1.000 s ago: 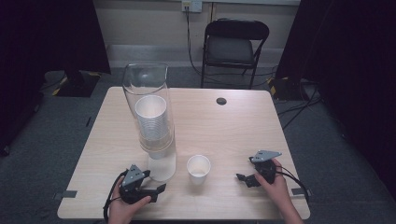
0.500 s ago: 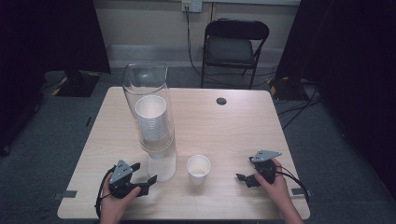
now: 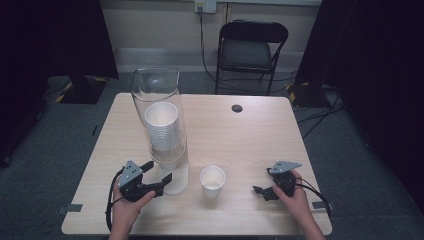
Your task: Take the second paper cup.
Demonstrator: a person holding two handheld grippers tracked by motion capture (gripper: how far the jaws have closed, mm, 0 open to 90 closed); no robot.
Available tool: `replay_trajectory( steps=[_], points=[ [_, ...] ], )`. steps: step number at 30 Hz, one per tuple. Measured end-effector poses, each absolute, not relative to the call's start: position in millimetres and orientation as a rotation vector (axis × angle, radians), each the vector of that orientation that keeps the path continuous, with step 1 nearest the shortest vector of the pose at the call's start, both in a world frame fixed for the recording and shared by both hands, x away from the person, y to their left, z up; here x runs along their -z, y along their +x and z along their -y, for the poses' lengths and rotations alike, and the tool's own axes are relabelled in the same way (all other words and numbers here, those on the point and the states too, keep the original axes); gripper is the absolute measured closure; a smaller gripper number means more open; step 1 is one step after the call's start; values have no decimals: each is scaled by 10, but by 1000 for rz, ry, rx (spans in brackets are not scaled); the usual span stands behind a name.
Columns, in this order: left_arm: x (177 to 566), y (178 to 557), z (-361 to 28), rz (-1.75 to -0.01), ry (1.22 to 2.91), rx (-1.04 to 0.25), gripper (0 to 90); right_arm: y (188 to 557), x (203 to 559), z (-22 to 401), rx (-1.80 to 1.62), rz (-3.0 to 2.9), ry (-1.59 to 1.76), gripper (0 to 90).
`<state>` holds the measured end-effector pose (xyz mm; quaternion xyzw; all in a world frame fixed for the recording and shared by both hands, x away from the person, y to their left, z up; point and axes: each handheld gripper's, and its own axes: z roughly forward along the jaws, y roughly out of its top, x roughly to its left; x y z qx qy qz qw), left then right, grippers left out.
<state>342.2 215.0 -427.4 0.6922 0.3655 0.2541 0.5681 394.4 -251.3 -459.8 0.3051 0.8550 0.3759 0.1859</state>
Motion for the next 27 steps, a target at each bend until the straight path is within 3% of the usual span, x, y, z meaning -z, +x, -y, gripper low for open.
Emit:
replay_trajectory(
  steps=[11,27],
  points=[
    [4112,3559,-2043,-854,1588,-609,166,3956,4599,2516,-1061,-2408,852,68],
    [4031,3632,-1970,-778,1599,-664,268,3966,4598,2521,-1062,-2410,849,68]
  ],
)
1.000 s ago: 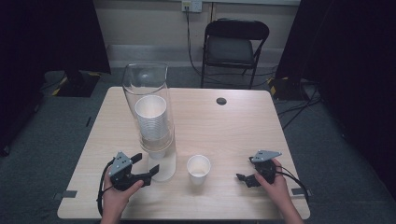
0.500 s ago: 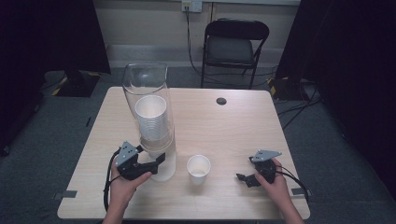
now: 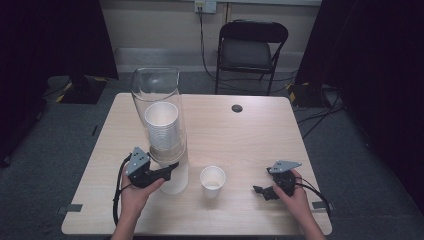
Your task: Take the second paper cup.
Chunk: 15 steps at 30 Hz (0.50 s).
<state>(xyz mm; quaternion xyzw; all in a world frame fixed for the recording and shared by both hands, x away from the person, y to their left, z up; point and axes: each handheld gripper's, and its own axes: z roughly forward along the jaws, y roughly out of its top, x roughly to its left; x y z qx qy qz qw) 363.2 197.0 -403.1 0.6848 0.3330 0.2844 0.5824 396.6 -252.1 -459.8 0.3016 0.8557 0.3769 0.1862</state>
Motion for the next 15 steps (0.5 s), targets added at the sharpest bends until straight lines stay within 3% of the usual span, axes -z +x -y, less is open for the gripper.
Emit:
replay_trajectory(
  steps=[15],
  points=[
    [4129,3619,-1956,-755,1597,-722,332,3966,4599,2520,-1061,-2409,850,68]
  ],
)
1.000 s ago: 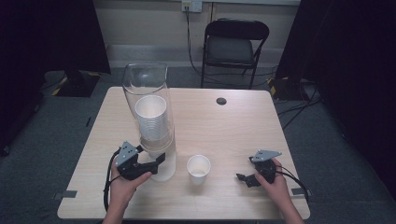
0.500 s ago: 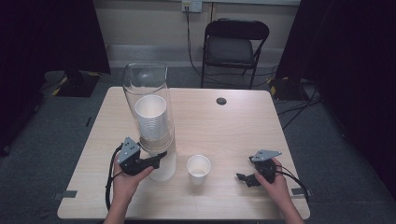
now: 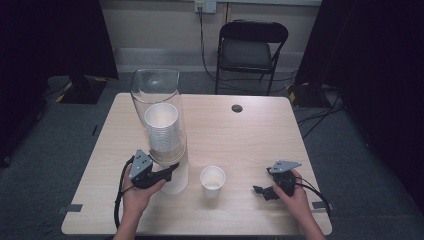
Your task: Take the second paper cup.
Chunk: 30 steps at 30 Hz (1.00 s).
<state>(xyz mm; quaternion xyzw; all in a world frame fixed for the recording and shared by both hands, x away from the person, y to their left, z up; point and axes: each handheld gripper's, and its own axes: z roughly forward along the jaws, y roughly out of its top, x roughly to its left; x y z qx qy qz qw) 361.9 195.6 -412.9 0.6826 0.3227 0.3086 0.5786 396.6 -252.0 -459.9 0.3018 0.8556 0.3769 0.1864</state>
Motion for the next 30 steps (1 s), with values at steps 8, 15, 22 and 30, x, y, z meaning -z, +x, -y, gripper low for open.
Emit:
replay_trajectory(
  steps=[8,15,22,30],
  points=[
    [4124,3593,-1944,-773,1613,-738,346,3966,4601,2519,-1066,-2409,850,68],
    [4134,3591,-1944,-767,1609,-746,348,3966,4600,2520,-1066,-2411,850,68],
    [4144,3587,-1944,-762,1611,-761,350,3966,4601,2519,-1066,-2409,849,68],
    [4146,3597,-1948,-751,1624,-761,351,3966,4600,2520,-1066,-2411,850,68]
  ],
)
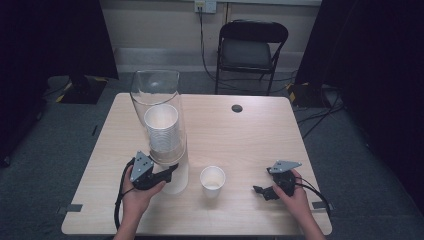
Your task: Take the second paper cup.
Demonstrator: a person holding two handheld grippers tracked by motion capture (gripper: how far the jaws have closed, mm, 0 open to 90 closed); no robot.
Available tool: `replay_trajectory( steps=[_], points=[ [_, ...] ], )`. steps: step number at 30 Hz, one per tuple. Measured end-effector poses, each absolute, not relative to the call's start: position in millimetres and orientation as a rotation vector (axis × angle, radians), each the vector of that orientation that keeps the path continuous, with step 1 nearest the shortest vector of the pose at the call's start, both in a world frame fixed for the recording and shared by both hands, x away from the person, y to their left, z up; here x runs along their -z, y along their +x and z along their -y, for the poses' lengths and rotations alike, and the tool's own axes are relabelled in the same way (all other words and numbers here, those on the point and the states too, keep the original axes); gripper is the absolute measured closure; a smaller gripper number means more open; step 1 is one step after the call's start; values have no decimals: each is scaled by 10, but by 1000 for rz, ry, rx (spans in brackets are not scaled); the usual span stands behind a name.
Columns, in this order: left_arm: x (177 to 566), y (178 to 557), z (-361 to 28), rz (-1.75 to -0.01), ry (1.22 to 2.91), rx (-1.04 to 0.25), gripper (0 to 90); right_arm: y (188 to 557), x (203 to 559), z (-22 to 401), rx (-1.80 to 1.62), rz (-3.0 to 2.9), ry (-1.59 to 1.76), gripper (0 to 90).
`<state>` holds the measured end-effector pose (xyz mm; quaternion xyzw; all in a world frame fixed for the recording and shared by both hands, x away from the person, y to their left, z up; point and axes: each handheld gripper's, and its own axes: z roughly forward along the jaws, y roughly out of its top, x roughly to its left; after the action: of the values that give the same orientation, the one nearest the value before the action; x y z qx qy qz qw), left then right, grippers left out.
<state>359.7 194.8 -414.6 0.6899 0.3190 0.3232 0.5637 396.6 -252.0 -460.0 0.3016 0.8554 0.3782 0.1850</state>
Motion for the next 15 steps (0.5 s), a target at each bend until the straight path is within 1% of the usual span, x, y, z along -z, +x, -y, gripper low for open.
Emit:
replay_trajectory(
  steps=[3,4,7,9,15],
  points=[
    [4151,3585,-1948,-763,1626,-774,352,3966,4599,2521,-1062,-2411,849,68],
    [4164,3583,-1931,-765,1597,-762,352,3966,4601,2519,-1065,-2409,850,68],
    [4180,3574,-1912,-771,1584,-768,354,3967,4601,2519,-1065,-2409,849,68],
    [4164,3575,-1930,-768,1613,-774,355,3965,4599,2520,-1064,-2410,850,68],
    [4165,3568,-1909,-775,1608,-779,359,3965,4600,2520,-1064,-2411,850,68]
  ],
)
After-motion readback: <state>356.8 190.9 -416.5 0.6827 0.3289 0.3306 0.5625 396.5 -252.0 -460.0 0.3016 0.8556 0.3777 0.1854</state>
